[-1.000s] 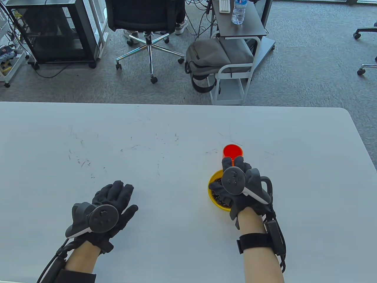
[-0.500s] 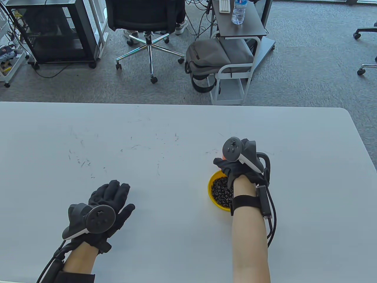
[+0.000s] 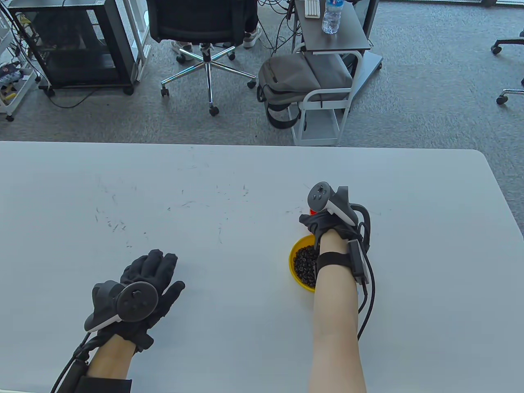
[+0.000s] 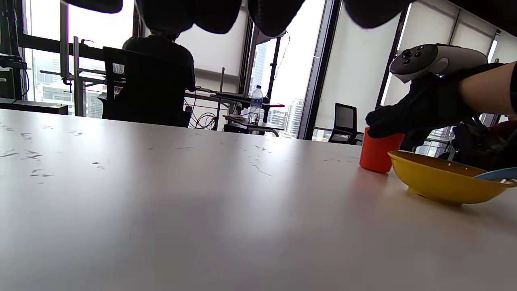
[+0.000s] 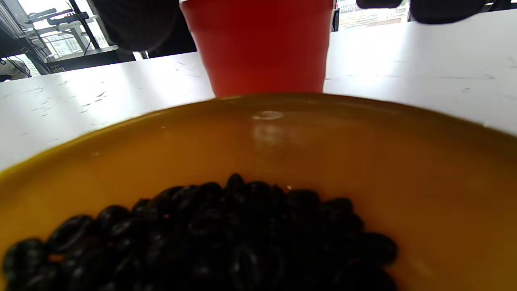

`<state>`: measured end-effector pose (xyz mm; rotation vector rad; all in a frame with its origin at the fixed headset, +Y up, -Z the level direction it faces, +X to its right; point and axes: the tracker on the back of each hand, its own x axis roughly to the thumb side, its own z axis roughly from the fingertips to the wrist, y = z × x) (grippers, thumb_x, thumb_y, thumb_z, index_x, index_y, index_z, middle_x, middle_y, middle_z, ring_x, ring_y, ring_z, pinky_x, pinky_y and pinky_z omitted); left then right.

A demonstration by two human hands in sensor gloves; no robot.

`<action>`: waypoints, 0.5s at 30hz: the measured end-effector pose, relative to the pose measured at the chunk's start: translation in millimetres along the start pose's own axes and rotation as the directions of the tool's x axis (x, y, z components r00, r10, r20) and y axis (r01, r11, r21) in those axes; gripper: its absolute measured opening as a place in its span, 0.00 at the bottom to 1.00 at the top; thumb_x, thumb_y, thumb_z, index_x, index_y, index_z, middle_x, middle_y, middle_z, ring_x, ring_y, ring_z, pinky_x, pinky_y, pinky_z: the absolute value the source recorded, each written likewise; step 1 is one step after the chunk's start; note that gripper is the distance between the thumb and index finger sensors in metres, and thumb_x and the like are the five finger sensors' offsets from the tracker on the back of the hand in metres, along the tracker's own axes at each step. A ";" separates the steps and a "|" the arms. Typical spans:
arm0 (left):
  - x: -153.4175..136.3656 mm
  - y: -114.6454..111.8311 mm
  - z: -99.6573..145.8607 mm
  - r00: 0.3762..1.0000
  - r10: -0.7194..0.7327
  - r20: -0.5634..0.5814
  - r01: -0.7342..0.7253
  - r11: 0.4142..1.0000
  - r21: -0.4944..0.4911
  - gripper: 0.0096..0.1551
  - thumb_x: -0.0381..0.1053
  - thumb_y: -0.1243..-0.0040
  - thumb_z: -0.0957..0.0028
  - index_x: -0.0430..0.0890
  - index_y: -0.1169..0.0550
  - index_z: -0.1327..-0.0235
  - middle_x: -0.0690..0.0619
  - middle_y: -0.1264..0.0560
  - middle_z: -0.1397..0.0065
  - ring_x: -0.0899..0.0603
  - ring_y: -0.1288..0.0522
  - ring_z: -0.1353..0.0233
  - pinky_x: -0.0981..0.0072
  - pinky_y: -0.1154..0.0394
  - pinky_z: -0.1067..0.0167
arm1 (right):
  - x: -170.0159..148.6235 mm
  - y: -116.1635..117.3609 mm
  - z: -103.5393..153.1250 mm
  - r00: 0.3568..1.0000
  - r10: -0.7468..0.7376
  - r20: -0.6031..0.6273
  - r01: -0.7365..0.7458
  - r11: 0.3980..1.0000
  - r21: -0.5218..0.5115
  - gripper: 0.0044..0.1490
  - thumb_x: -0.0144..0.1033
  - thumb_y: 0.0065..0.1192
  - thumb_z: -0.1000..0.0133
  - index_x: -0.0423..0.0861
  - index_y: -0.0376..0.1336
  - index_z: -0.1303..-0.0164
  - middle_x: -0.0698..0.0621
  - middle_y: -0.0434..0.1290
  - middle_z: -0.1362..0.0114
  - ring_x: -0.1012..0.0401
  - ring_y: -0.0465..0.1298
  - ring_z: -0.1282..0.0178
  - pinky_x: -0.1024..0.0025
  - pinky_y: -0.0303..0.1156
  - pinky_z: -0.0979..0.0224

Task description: Scoop coffee beans into a cup using a baby spoon

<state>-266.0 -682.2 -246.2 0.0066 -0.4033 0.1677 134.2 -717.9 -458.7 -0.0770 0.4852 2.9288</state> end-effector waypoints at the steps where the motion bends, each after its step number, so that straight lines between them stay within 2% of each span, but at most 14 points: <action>1: -0.4 -0.1 -0.3 1.000 -0.002 -0.002 0.002 1.000 -0.003 0.40 0.62 0.54 0.32 0.38 0.40 0.15 0.29 0.46 0.18 0.20 0.44 0.23 0.22 0.43 0.35 | -0.5 2.0 -2.4 1.000 0.002 -0.002 -0.002 1.000 0.004 0.62 0.60 0.54 0.41 0.29 0.31 0.22 0.16 0.40 0.23 0.24 0.53 0.29 0.29 0.62 0.35; 5: -2.0 -0.7 -1.4 1.000 0.004 -0.013 -0.004 1.000 -0.010 0.40 0.61 0.54 0.32 0.38 0.40 0.15 0.29 0.46 0.18 0.20 0.44 0.23 0.22 0.43 0.35 | 0.3 4.5 -5.5 1.000 -0.011 0.004 0.011 1.000 -0.006 0.62 0.58 0.54 0.40 0.28 0.32 0.23 0.18 0.45 0.23 0.25 0.57 0.31 0.33 0.65 0.37; 9: -2.4 -0.6 -1.7 1.000 -0.001 -0.018 0.000 1.000 -0.015 0.40 0.61 0.54 0.32 0.38 0.40 0.15 0.29 0.46 0.18 0.20 0.44 0.23 0.22 0.43 0.35 | 0.8 3.0 -5.5 1.000 0.003 0.026 -0.001 0.998 -0.062 0.60 0.56 0.55 0.41 0.26 0.34 0.23 0.20 0.50 0.25 0.26 0.61 0.33 0.35 0.67 0.38; 15: -2.8 -0.4 -2.0 1.000 0.007 -0.013 -0.007 1.000 -0.014 0.40 0.61 0.54 0.32 0.38 0.40 0.15 0.29 0.46 0.18 0.20 0.43 0.23 0.22 0.43 0.35 | 2.4 -16.5 11.0 0.997 0.031 0.066 -0.021 0.991 -0.136 0.60 0.56 0.55 0.41 0.26 0.35 0.23 0.20 0.50 0.25 0.27 0.61 0.34 0.36 0.68 0.39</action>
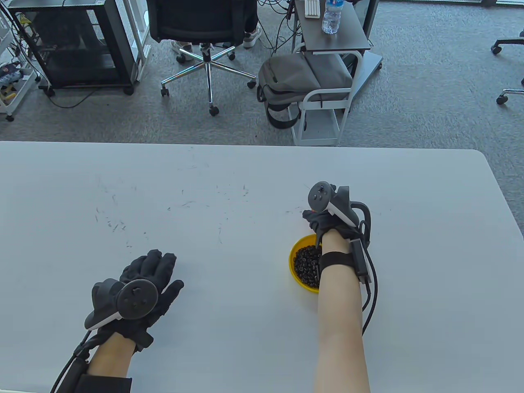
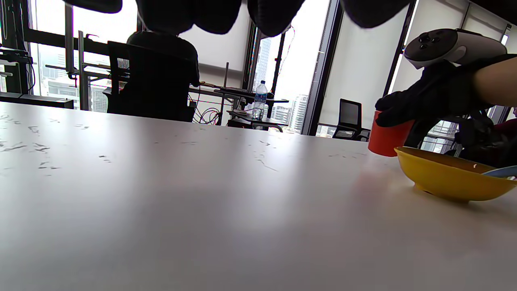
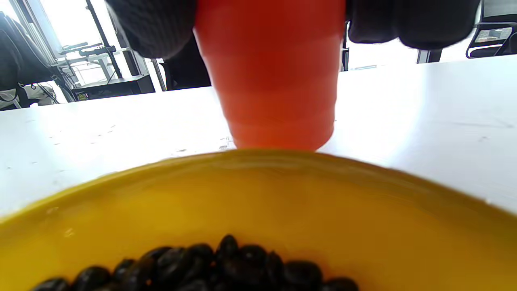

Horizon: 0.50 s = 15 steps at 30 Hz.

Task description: Scoop coffee beans into a cup using a baby spoon

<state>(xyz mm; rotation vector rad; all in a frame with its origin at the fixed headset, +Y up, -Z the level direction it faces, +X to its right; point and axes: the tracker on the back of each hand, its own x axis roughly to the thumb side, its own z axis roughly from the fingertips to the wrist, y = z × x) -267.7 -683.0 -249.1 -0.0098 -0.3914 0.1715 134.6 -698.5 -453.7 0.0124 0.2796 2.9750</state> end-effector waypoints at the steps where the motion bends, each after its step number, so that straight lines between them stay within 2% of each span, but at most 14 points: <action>1: 0.1 0.1 -0.1 1.000 0.003 0.002 -0.003 1.000 0.001 0.40 0.61 0.54 0.32 0.38 0.40 0.15 0.29 0.46 0.18 0.20 0.43 0.23 0.22 0.43 0.35 | 0.9 -5.5 4.2 1.000 0.010 0.007 -0.010 1.000 -0.002 0.60 0.56 0.55 0.41 0.26 0.35 0.23 0.20 0.50 0.25 0.27 0.61 0.33 0.36 0.68 0.39; 5: 1.8 -1.7 -0.5 1.000 0.008 0.017 -0.008 1.000 -0.005 0.40 0.61 0.54 0.32 0.38 0.40 0.15 0.29 0.46 0.18 0.20 0.44 0.23 0.22 0.43 0.35 | 8.6 -26.8 26.4 0.998 0.027 0.057 -0.025 0.999 -0.030 0.60 0.56 0.55 0.41 0.26 0.35 0.23 0.20 0.50 0.25 0.27 0.61 0.34 0.37 0.68 0.39; 9: 7.4 -2.1 -1.8 0.999 0.000 0.046 0.000 1.000 -0.007 0.40 0.61 0.54 0.32 0.38 0.40 0.15 0.29 0.46 0.18 0.20 0.43 0.23 0.23 0.43 0.35 | 26.1 -46.6 62.5 0.988 0.041 0.148 -0.030 0.997 -0.074 0.60 0.57 0.55 0.40 0.26 0.35 0.23 0.20 0.50 0.25 0.27 0.62 0.34 0.37 0.69 0.39; 15: 9.0 -3.8 -1.1 0.999 0.000 0.055 0.001 1.000 -0.016 0.40 0.62 0.54 0.32 0.38 0.40 0.15 0.29 0.46 0.18 0.20 0.43 0.23 0.22 0.43 0.35 | 56.2 -48.4 113.3 0.958 0.089 0.273 -0.064 0.993 -0.098 0.60 0.56 0.55 0.40 0.26 0.35 0.23 0.19 0.51 0.25 0.27 0.63 0.35 0.38 0.69 0.40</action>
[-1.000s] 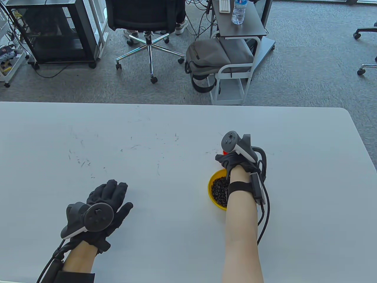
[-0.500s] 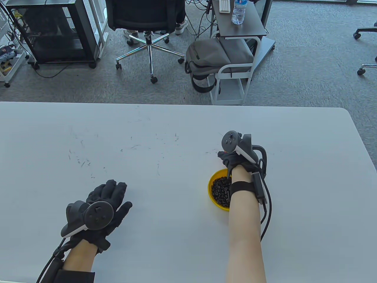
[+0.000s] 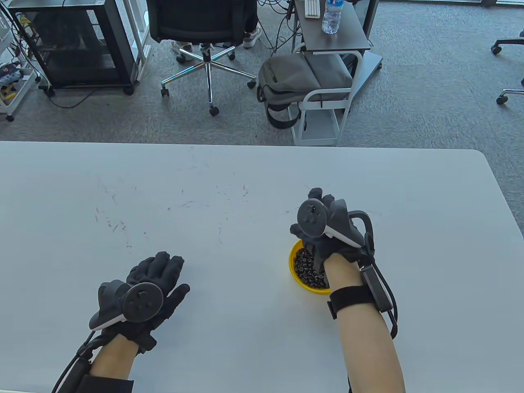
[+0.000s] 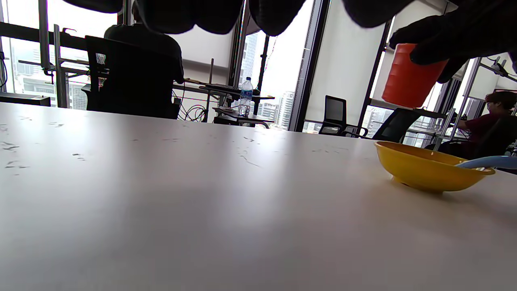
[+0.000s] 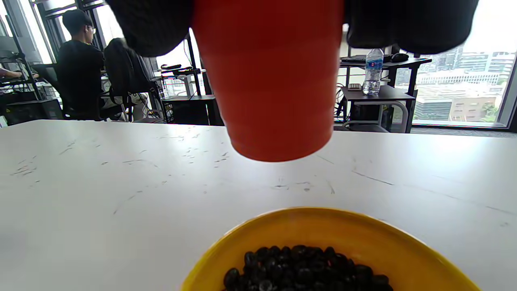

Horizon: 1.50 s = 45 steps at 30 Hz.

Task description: Scoop coffee beans into a cup using a baby spoon

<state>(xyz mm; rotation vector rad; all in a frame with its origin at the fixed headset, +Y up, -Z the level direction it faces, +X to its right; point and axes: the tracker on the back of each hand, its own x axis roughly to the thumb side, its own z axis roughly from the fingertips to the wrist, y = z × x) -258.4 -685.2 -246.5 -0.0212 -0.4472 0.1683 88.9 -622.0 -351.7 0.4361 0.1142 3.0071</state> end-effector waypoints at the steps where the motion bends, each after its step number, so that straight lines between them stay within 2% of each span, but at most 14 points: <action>1: -0.2 0.5 0.2 1.000 0.003 0.001 -0.003 1.000 0.002 0.40 0.62 0.54 0.32 0.38 0.40 0.15 0.29 0.46 0.18 0.20 0.43 0.23 0.22 0.43 0.35 | 7.8 1.5 6.3 1.000 -0.011 0.024 0.010 1.000 0.007 0.60 0.56 0.55 0.40 0.26 0.36 0.23 0.19 0.51 0.26 0.27 0.63 0.35 0.38 0.69 0.40; 7: -0.9 2.0 0.3 1.000 0.024 0.015 -0.025 1.000 0.014 0.40 0.61 0.54 0.32 0.38 0.40 0.15 0.29 0.46 0.18 0.20 0.43 0.23 0.22 0.43 0.35 | 57.1 27.2 39.4 0.983 -0.061 0.174 0.050 0.996 0.067 0.60 0.57 0.56 0.40 0.25 0.36 0.23 0.19 0.52 0.26 0.27 0.64 0.36 0.39 0.70 0.40; 14: 0.5 1.1 -1.5 0.999 0.033 0.034 -0.033 0.999 0.014 0.40 0.61 0.54 0.32 0.38 0.40 0.15 0.29 0.46 0.18 0.20 0.43 0.23 0.22 0.43 0.35 | 103.3 78.4 68.4 0.949 -0.074 0.308 0.017 0.983 0.184 0.60 0.57 0.55 0.40 0.25 0.36 0.23 0.19 0.52 0.26 0.28 0.64 0.36 0.39 0.70 0.40; 20: -2.0 0.3 -1.9 0.999 0.043 0.029 -0.044 0.999 0.011 0.40 0.61 0.54 0.32 0.38 0.40 0.15 0.29 0.46 0.18 0.20 0.44 0.23 0.22 0.43 0.35 | 113.9 101.6 72.7 0.931 -0.074 0.357 0.007 0.983 0.183 0.60 0.57 0.56 0.41 0.25 0.37 0.23 0.19 0.53 0.26 0.28 0.65 0.36 0.39 0.70 0.40; 31: -2.4 -1.3 -3.8 0.999 0.033 0.017 -0.033 0.999 -0.004 0.40 0.61 0.54 0.32 0.38 0.40 0.15 0.29 0.46 0.18 0.20 0.44 0.23 0.22 0.43 0.35 | 114.0 122.9 72.3 0.922 -0.069 0.382 -0.019 0.975 0.221 0.60 0.57 0.55 0.40 0.25 0.37 0.23 0.19 0.52 0.26 0.28 0.65 0.36 0.40 0.70 0.41; 35: -1.6 -1.6 -4.0 0.999 0.030 0.019 -0.030 1.000 -0.007 0.40 0.61 0.54 0.32 0.38 0.40 0.15 0.29 0.46 0.18 0.20 0.44 0.23 0.22 0.43 0.35 | 114.4 123.3 73.3 0.917 -0.076 0.392 -0.017 0.973 0.229 0.61 0.57 0.56 0.41 0.26 0.35 0.23 0.19 0.49 0.25 0.28 0.62 0.34 0.37 0.69 0.40; 38: -0.8 -2.1 -3.9 0.999 0.032 0.023 -0.032 0.999 -0.008 0.40 0.61 0.54 0.32 0.38 0.40 0.15 0.29 0.46 0.18 0.20 0.44 0.23 0.22 0.43 0.35 | 111.1 107.2 76.7 0.919 -0.096 0.382 0.006 0.973 0.230 0.63 0.58 0.55 0.42 0.27 0.33 0.22 0.19 0.44 0.23 0.26 0.58 0.31 0.34 0.66 0.37; 39: -0.7 -2.3 -4.0 0.999 0.031 0.025 -0.031 0.999 -0.009 0.40 0.61 0.54 0.32 0.38 0.40 0.15 0.29 0.46 0.18 0.20 0.44 0.23 0.22 0.43 0.35 | 105.2 93.0 79.6 0.920 -0.106 0.377 0.039 0.983 0.181 0.62 0.59 0.51 0.43 0.27 0.34 0.22 0.19 0.44 0.23 0.26 0.59 0.31 0.34 0.66 0.37; 41: -0.8 -2.6 -3.9 0.999 0.031 0.025 -0.031 0.999 -0.009 0.40 0.61 0.54 0.32 0.38 0.40 0.15 0.29 0.46 0.18 0.20 0.44 0.23 0.22 0.43 0.35 | 93.9 75.9 82.4 0.928 -0.106 0.357 0.068 0.991 0.117 0.60 0.58 0.51 0.43 0.27 0.35 0.22 0.20 0.46 0.23 0.27 0.60 0.32 0.35 0.67 0.38; 42: -0.7 -2.7 -3.8 0.999 0.034 0.024 -0.033 0.999 -0.011 0.40 0.61 0.54 0.32 0.38 0.40 0.15 0.29 0.46 0.18 0.20 0.44 0.23 0.22 0.43 0.35 | 86.6 68.2 83.7 0.936 -0.109 0.335 0.082 0.992 0.094 0.60 0.57 0.55 0.41 0.27 0.36 0.22 0.20 0.46 0.23 0.27 0.60 0.32 0.35 0.67 0.38; 43: -0.4 -2.8 -3.8 0.999 0.037 0.024 -0.037 0.999 -0.012 0.40 0.61 0.54 0.32 0.38 0.40 0.15 0.29 0.46 0.18 0.20 0.44 0.23 0.22 0.43 0.35 | 69.4 56.2 85.9 0.951 -0.122 0.282 0.113 0.992 0.048 0.59 0.56 0.54 0.40 0.27 0.36 0.22 0.20 0.46 0.23 0.27 0.60 0.32 0.35 0.67 0.38; 45: -0.3 -2.8 -4.0 0.999 0.029 0.028 -0.029 1.000 -0.011 0.40 0.61 0.54 0.32 0.38 0.40 0.15 0.29 0.46 0.18 0.20 0.44 0.23 0.22 0.43 0.35 | 48.7 48.3 88.7 0.967 -0.130 0.218 0.131 0.991 0.014 0.59 0.56 0.54 0.40 0.26 0.36 0.22 0.20 0.46 0.23 0.27 0.60 0.32 0.34 0.66 0.38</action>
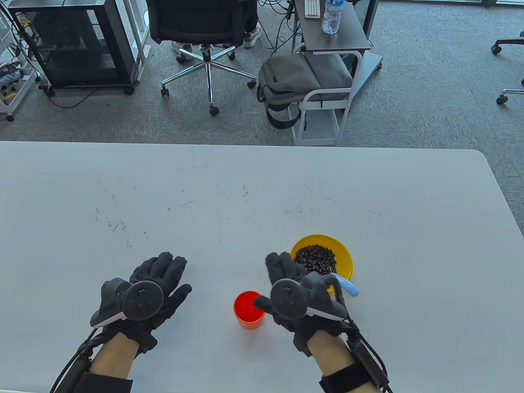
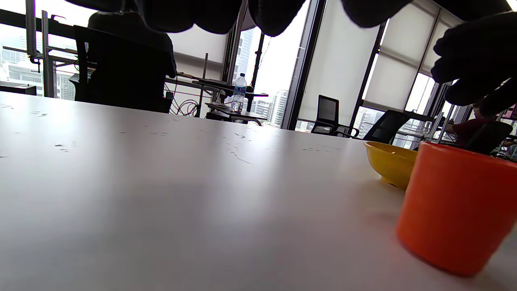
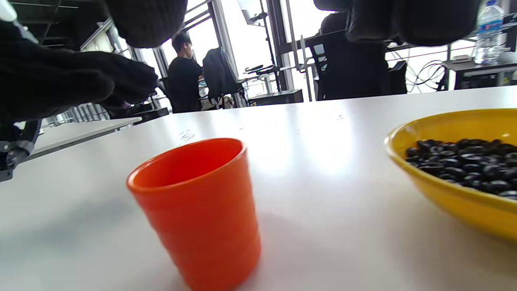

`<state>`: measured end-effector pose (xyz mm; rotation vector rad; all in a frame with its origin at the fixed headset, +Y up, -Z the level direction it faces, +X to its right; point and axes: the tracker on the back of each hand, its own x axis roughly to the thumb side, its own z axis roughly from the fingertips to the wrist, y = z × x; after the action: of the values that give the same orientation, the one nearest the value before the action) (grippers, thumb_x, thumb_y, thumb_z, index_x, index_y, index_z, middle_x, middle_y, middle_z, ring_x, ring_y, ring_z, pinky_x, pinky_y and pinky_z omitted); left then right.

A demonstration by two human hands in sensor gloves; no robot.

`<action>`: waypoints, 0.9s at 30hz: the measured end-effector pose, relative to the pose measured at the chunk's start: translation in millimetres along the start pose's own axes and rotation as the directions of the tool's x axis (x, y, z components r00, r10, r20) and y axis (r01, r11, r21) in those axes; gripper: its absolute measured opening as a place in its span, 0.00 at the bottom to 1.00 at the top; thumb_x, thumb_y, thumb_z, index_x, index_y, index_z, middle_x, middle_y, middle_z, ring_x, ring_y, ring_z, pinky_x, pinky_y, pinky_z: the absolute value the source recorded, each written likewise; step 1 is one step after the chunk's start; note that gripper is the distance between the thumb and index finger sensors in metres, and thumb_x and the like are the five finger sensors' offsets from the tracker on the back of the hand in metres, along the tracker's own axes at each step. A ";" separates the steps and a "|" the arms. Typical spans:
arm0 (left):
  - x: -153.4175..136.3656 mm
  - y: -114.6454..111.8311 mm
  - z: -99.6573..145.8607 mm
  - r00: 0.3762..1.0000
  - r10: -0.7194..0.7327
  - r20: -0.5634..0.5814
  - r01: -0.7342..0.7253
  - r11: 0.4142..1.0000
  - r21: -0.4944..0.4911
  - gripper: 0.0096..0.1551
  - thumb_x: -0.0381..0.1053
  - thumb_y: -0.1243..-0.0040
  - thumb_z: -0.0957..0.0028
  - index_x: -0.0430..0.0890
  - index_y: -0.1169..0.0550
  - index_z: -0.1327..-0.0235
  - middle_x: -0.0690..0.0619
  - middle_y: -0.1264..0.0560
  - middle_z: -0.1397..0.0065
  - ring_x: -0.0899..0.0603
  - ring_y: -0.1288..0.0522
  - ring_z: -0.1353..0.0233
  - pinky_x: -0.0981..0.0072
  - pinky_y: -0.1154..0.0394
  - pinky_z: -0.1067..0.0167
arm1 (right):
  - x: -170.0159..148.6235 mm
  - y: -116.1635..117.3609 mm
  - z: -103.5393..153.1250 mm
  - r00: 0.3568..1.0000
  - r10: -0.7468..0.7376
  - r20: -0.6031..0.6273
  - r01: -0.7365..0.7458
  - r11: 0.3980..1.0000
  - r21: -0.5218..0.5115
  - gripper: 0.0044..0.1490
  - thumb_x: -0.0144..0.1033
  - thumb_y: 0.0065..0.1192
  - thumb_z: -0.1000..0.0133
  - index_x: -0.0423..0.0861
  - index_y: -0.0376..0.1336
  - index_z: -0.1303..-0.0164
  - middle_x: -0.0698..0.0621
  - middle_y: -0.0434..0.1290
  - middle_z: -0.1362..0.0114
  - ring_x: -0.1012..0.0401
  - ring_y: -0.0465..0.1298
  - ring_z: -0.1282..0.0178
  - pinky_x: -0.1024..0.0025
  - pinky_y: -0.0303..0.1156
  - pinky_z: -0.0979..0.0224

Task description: Scoop coffee beans into a cup using a baby spoon

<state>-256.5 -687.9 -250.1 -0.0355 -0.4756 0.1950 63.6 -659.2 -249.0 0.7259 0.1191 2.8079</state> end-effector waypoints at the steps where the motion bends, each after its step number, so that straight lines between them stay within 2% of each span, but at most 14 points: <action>1: -0.2 0.2 -0.1 1.000 -0.003 0.001 0.003 1.000 0.001 0.40 0.61 0.54 0.32 0.38 0.40 0.15 0.29 0.46 0.18 0.20 0.44 0.23 0.22 0.43 0.35 | -14.6 -5.1 6.3 0.999 -0.005 -0.052 0.003 1.000 -0.027 0.59 0.56 0.54 0.40 0.26 0.36 0.22 0.19 0.46 0.23 0.26 0.60 0.32 0.34 0.66 0.38; 5: -2.1 -0.6 -0.8 1.000 0.014 -0.007 -0.014 1.000 -0.001 0.40 0.61 0.54 0.32 0.38 0.40 0.15 0.29 0.46 0.18 0.20 0.44 0.23 0.22 0.43 0.35 | -68.2 -1.2 29.2 0.973 -0.052 -0.224 0.016 0.987 -0.157 0.58 0.54 0.56 0.40 0.25 0.38 0.23 0.19 0.49 0.24 0.26 0.62 0.33 0.35 0.68 0.39; 6: -2.5 -1.3 -1.0 1.000 0.013 -0.009 -0.013 1.000 -0.004 0.40 0.61 0.54 0.32 0.38 0.39 0.15 0.29 0.46 0.18 0.20 0.44 0.23 0.22 0.43 0.35 | -79.4 2.0 31.6 0.964 -0.066 -0.258 0.028 0.989 -0.148 0.58 0.53 0.57 0.40 0.24 0.40 0.23 0.18 0.50 0.25 0.26 0.62 0.34 0.34 0.68 0.40; 7: -3.1 -2.2 -1.7 1.000 0.013 -0.012 -0.013 1.000 -0.011 0.40 0.61 0.54 0.32 0.38 0.40 0.15 0.29 0.46 0.18 0.20 0.44 0.23 0.22 0.43 0.35 | -93.3 6.1 33.8 0.948 -0.075 -0.309 0.048 0.994 -0.094 0.58 0.53 0.57 0.40 0.24 0.39 0.23 0.18 0.50 0.25 0.26 0.62 0.34 0.35 0.68 0.40; 9: -3.6 -3.6 -2.9 1.000 0.019 -0.019 -0.019 1.000 -0.014 0.40 0.61 0.54 0.32 0.38 0.39 0.15 0.29 0.46 0.18 0.20 0.44 0.23 0.22 0.43 0.35 | -109.9 10.7 37.0 0.923 -0.049 -0.382 0.028 0.998 -0.061 0.57 0.52 0.58 0.40 0.23 0.40 0.24 0.19 0.51 0.25 0.27 0.63 0.35 0.36 0.69 0.41; 11: -3.3 -5.1 -3.9 1.000 0.016 -0.026 -0.017 1.000 -0.023 0.40 0.61 0.54 0.32 0.38 0.39 0.15 0.29 0.46 0.18 0.20 0.44 0.23 0.22 0.43 0.35 | -123.2 16.7 38.2 0.887 -0.065 -0.456 0.075 0.997 0.004 0.57 0.50 0.59 0.40 0.22 0.41 0.24 0.18 0.52 0.26 0.27 0.64 0.36 0.38 0.70 0.42; 13: -3.0 -6.3 -4.3 1.000 0.006 -0.028 -0.007 0.999 -0.032 0.40 0.61 0.55 0.32 0.38 0.39 0.15 0.29 0.46 0.18 0.20 0.44 0.23 0.22 0.43 0.35 | -128.5 23.5 37.7 0.869 -0.086 -0.487 0.128 0.990 0.054 0.55 0.48 0.61 0.41 0.21 0.43 0.25 0.19 0.56 0.27 0.28 0.67 0.38 0.41 0.72 0.44; 16: -3.4 -7.0 -3.7 0.999 0.003 -0.033 -0.004 0.999 -0.039 0.40 0.61 0.54 0.32 0.38 0.39 0.15 0.29 0.46 0.18 0.20 0.44 0.23 0.22 0.43 0.35 | -128.5 28.3 33.6 0.861 -0.016 -0.509 0.080 0.991 0.105 0.53 0.47 0.62 0.41 0.20 0.48 0.26 0.20 0.62 0.31 0.31 0.72 0.43 0.45 0.75 0.47; 22: -5.5 -7.1 -2.6 0.999 0.008 -0.042 -0.010 0.999 -0.048 0.40 0.61 0.55 0.32 0.38 0.39 0.15 0.29 0.46 0.18 0.20 0.44 0.23 0.22 0.43 0.35 | -128.1 35.8 29.7 0.845 0.035 -0.534 0.043 0.990 0.132 0.46 0.43 0.63 0.42 0.20 0.56 0.31 0.23 0.70 0.37 0.35 0.78 0.51 0.51 0.79 0.54; 27: -5.1 -7.3 -3.1 0.999 0.009 -0.037 -0.011 0.999 -0.047 0.39 0.61 0.55 0.32 0.38 0.39 0.15 0.29 0.46 0.18 0.20 0.44 0.23 0.22 0.43 0.35 | -128.7 39.5 27.8 0.843 0.059 -0.534 0.012 0.992 0.128 0.42 0.41 0.62 0.41 0.21 0.59 0.33 0.26 0.74 0.40 0.38 0.80 0.55 0.54 0.79 0.58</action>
<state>-258.2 -696.1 -254.6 -0.0872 -0.4436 0.1927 178.1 -729.0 -279.4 -0.0681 0.3897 2.9644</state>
